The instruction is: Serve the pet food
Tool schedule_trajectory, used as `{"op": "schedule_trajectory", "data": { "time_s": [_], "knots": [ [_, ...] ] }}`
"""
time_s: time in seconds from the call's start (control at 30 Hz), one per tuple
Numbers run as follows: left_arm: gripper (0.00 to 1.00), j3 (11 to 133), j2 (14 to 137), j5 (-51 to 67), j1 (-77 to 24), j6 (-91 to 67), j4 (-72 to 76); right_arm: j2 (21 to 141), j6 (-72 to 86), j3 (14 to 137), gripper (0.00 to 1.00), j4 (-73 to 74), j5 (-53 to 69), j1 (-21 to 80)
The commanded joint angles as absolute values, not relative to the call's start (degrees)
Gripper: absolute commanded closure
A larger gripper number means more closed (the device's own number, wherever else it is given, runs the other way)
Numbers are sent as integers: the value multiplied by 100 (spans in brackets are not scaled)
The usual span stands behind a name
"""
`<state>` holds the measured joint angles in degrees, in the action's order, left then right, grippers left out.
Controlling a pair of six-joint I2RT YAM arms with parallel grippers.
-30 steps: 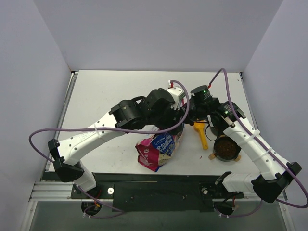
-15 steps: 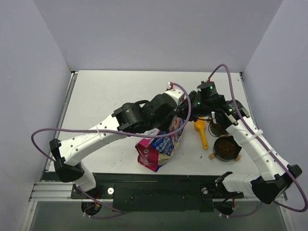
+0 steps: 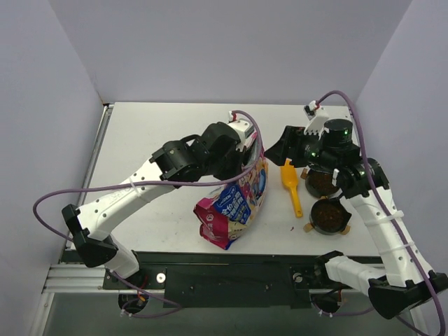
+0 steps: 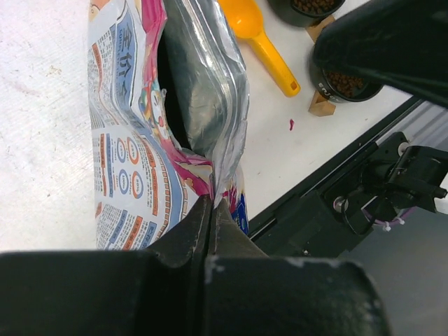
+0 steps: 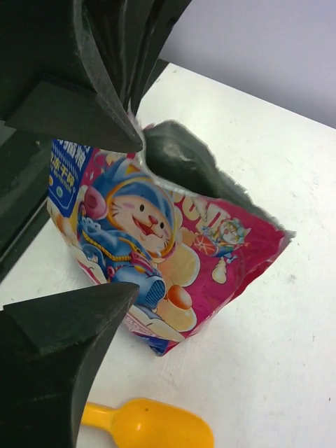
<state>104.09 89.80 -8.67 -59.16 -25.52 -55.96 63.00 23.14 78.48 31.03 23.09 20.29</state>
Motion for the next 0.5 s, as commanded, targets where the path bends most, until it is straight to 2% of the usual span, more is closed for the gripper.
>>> {"op": "schedule_trajectory", "data": {
  "time_s": [0.0, 0.1, 0.17, 0.23, 0.27, 0.33, 0.47],
  "knots": [
    [100, 10169, 8640, -273, -5423, -2453, -5537, 6074, 1898, 6613, 30, 280, 3136, 1951],
    [100, 10134, 8517, 217, -5204, -2338, -5415, 6125, 1749, 6259, 30, -701, 3383, 1881],
    [100, 10108, 8455, 456, -5151, -2312, -5318, 6501, 1592, 6485, 30, -844, 4119, 1749],
    [100, 10081, 8411, 579, -5107, -2320, -5291, 7071, 1223, 7205, 32, -21, 4998, 1600],
    [100, 10081, 8411, 589, -5089, -2346, -5335, 7467, 856, 7703, 35, 792, 5114, 1539],
    [100, 10133, 8446, 598, -5036, -2382, -5440, 7847, 433, 8101, 36, 1481, 5230, 1477],
    [100, 10178, 8455, 589, -4983, -2399, -5537, 8173, 237, 8174, 37, 1556, 5308, 1319]
  ]
}}
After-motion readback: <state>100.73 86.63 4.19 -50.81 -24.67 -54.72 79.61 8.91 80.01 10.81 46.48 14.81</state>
